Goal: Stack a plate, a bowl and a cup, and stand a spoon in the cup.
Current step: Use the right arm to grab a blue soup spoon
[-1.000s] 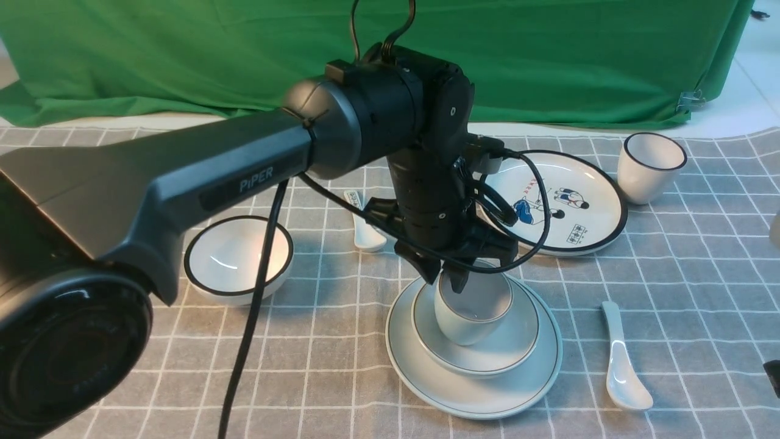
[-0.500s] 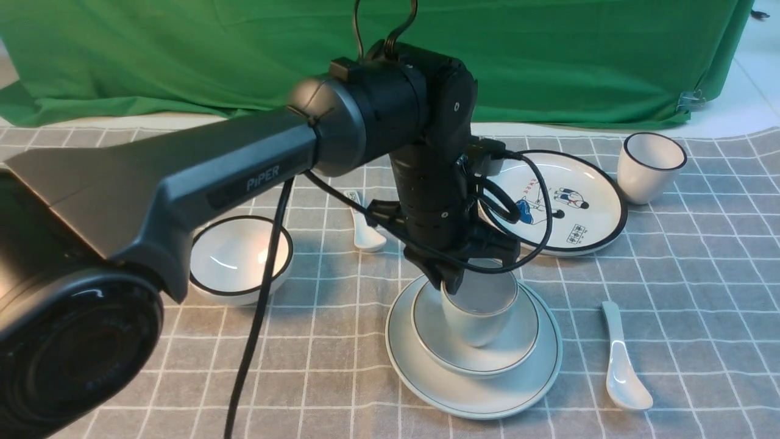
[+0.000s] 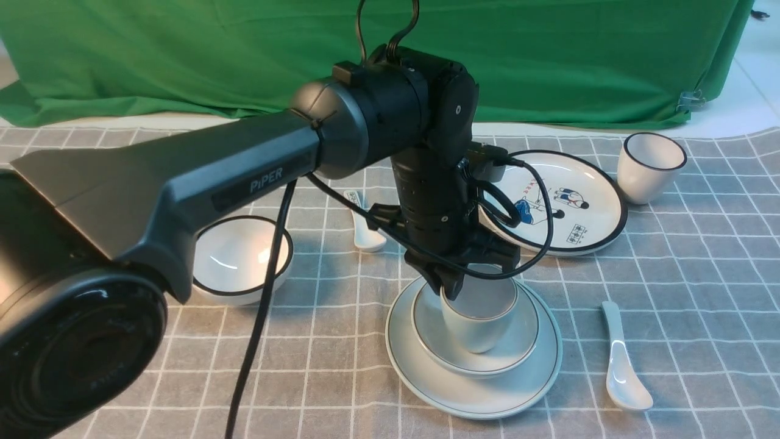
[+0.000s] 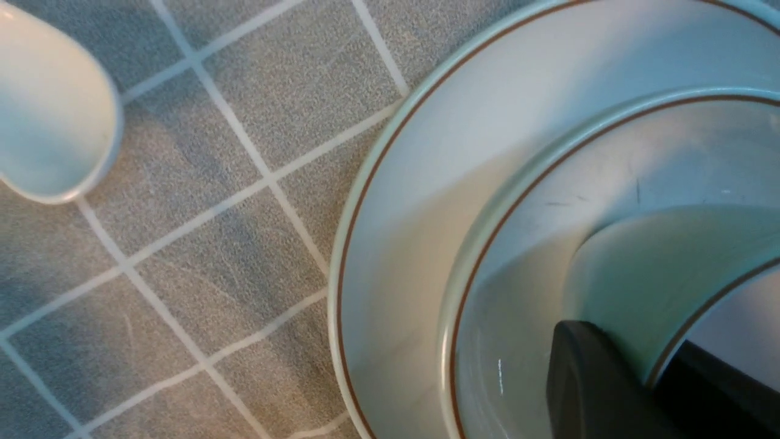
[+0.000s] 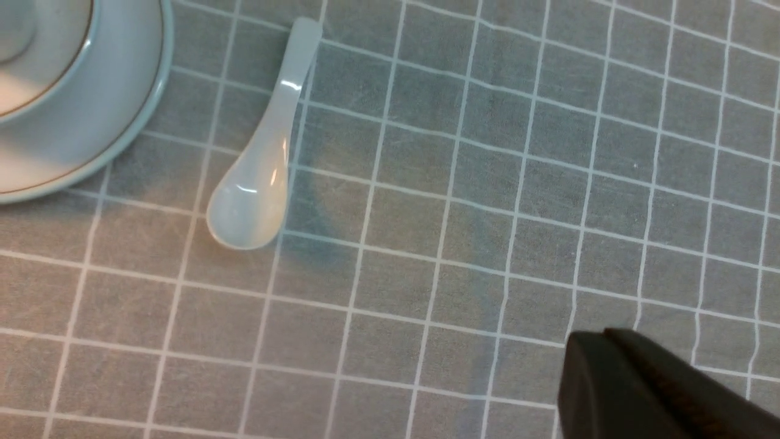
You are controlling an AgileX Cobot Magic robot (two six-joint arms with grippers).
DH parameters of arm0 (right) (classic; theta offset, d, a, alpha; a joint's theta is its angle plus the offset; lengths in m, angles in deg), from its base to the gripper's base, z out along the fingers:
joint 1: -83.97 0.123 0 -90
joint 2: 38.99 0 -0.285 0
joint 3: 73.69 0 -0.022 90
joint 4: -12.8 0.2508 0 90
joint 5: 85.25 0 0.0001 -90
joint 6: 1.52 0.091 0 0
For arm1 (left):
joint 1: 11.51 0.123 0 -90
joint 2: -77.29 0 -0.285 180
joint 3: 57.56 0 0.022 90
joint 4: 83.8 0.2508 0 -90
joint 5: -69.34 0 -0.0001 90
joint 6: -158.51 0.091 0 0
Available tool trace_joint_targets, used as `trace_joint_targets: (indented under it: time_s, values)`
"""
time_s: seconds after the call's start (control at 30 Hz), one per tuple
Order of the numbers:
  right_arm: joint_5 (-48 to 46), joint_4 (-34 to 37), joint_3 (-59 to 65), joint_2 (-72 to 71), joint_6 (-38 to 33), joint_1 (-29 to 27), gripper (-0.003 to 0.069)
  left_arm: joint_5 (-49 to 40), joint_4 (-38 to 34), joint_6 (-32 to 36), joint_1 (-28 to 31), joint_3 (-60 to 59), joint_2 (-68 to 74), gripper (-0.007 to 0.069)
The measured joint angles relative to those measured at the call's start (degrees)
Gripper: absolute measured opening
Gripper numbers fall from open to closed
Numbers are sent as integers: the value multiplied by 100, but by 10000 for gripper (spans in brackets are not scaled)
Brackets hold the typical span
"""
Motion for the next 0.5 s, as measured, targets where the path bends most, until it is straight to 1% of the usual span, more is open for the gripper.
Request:
trace_joint_targets:
  time_s: [0.1, 0.2, 0.33, 0.37, 0.4, 0.5]
  values:
    - [4, 4, 0, 0, -31, 0, 21, 0, 0, 0, 0, 0, 0, 57]
    - [6, 4, 0, 0, -43, 0, 21, 0, -6, 23, 0, 0, 0, 97]
    - [30, 26, 0, 5, -43, 0, 21, 21, -6, 23, 0, 0, 0, 184]
    - [30, 48, 0, 12, -43, 0, 21, 39, 0, 23, 0, 0, 0, 217]
    - [36, 92, 0, 30, -48, 0, 21, 54, 23, 23, 0, 0, 0, 249]
    - [17, 262, 0, 136, -139, 0, 21, 34, 108, 23, 0, 50, 0, 312]
